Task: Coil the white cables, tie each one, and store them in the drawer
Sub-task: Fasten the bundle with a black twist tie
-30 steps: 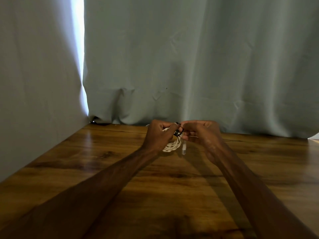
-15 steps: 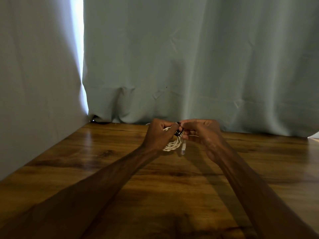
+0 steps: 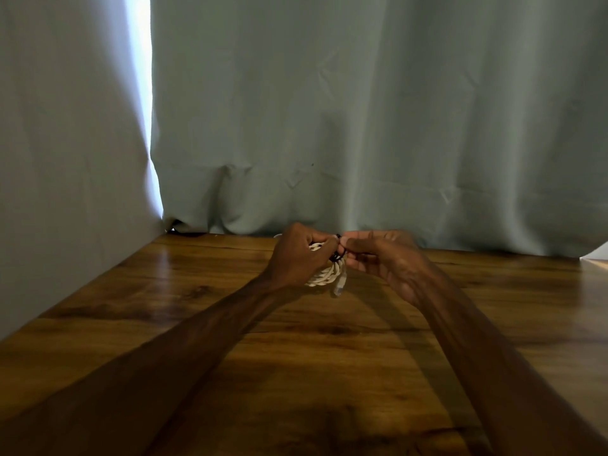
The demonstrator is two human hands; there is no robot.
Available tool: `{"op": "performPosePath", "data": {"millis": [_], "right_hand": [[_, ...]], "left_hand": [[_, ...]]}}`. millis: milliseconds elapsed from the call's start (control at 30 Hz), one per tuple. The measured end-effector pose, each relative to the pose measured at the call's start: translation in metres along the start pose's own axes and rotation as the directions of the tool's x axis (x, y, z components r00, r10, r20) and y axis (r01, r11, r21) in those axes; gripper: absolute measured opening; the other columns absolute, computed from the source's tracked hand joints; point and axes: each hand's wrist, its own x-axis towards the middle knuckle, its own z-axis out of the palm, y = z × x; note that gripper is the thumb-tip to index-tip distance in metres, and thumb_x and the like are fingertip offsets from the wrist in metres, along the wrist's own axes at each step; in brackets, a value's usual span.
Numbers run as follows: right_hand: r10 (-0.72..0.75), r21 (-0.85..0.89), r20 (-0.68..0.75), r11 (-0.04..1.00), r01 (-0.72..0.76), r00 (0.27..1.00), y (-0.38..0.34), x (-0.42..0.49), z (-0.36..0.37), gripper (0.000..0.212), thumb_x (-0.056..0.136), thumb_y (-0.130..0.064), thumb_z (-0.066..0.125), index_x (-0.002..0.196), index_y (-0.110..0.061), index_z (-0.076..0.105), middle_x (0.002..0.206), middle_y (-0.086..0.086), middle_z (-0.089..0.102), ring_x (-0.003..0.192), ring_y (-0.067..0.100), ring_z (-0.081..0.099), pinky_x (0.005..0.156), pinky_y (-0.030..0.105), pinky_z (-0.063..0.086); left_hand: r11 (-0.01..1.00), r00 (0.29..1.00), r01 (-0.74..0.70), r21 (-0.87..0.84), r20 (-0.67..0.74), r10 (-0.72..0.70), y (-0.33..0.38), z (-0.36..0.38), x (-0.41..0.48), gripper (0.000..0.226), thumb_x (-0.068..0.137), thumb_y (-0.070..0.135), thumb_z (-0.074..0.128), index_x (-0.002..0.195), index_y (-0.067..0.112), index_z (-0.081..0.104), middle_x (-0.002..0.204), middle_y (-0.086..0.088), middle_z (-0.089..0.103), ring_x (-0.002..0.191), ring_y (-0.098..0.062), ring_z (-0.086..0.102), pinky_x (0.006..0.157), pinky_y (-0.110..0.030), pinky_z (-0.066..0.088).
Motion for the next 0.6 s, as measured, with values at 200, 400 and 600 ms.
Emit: {"op": "performPosePath", "data": {"millis": [200,400,600], "right_hand": [[0.075,0.054,0.035,0.996,-0.077,0.997,0.000,0.001,-0.003,0.022,0.086,0.006,0.071,0.109,0.007,0.071,0.086,0.014,0.077,0.068,0.015,0.073,0.061,0.023,0.061],[0.183,0.019,0.183,0.982,-0.190,0.966,-0.002,0.000,-0.014,0.027,0.088,0.004,0.066,0.114,0.000,0.072,0.090,0.010,0.076,0.079,0.013,0.072,0.066,0.020,0.060],[0.141,0.051,0.195,0.987,-0.154,0.971,0.001,0.002,-0.016,0.037,0.079,-0.001,0.073,0.116,-0.001,0.072,0.095,0.012,0.076,0.082,0.015,0.073,0.069,0.022,0.062]], "left_hand": [[0.996,0.992,-0.058,0.072,0.114,0.050,0.003,-0.006,0.004,0.025,0.098,0.017,0.063,0.083,0.013,0.082,0.069,0.001,0.076,0.058,-0.019,0.071,0.055,-0.034,0.053],[0.973,0.962,-0.145,0.180,0.255,0.096,0.013,-0.010,0.004,0.029,0.091,0.026,0.060,0.071,0.018,0.078,0.063,0.003,0.072,0.054,-0.022,0.066,0.051,-0.036,0.049],[0.972,0.957,-0.152,0.178,0.274,0.099,0.012,-0.014,0.006,0.030,0.096,0.024,0.061,0.073,0.018,0.079,0.062,-0.001,0.071,0.052,-0.023,0.062,0.050,-0.037,0.045]]}}
